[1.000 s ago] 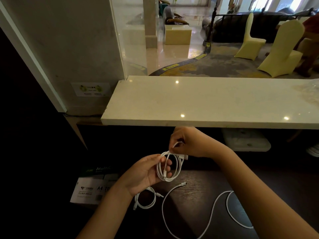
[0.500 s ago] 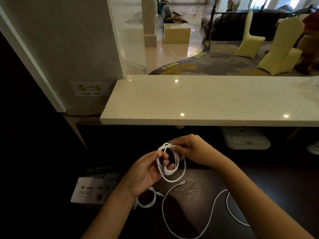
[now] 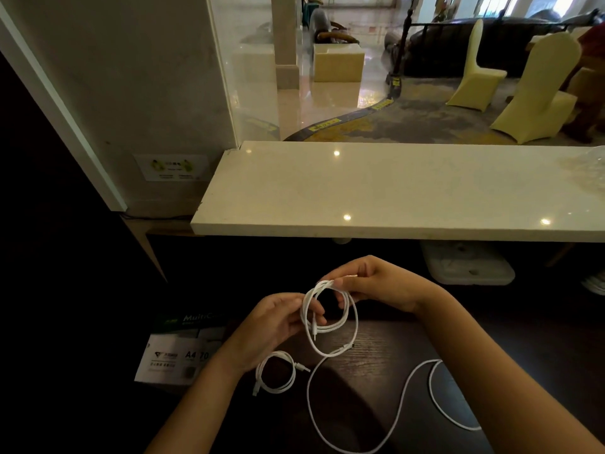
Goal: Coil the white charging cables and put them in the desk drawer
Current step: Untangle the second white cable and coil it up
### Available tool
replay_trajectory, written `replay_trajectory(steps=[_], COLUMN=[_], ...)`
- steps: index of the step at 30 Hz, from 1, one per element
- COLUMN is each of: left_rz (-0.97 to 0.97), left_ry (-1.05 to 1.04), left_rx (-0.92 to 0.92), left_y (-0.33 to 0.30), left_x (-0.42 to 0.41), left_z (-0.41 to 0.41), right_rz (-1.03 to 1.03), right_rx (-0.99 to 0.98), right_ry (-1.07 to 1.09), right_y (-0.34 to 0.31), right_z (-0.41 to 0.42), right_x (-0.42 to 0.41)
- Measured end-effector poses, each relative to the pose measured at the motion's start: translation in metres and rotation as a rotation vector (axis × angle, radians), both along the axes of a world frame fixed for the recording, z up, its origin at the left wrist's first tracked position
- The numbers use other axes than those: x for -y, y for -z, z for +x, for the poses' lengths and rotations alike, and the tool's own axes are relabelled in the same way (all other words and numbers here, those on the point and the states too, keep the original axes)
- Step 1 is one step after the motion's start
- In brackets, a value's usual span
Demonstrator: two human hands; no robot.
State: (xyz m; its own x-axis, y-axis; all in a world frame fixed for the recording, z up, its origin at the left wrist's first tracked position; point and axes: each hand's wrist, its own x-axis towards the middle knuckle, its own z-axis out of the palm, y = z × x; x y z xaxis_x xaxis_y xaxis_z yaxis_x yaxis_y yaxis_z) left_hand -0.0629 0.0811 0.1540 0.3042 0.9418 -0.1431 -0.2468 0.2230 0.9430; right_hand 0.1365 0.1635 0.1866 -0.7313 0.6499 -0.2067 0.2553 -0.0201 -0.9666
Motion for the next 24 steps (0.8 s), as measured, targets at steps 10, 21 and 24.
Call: replay_trajectory(steps=[10, 21, 24], left_rz=[0.782, 0.862, 0.563], left_ry=[-0.039, -0.132, -0.072], left_rx=[-0.879, -1.055, -0.947], left_y=[-0.002, -0.003, -0.011], left_x=[-0.009, -0.006, -0.005], left_z=[-0.006, -0.033, -0.038], right_rz=[-0.003, 0.153, 0.239], right_rx=[0.054, 0.084, 0.139], right_ry=[0.006, 0.173, 0.130], right_y=[-0.004, -0.012, -0.015], right_z=[0.007, 0.014, 0.012], right_x=[0.002, 0.002, 0.003])
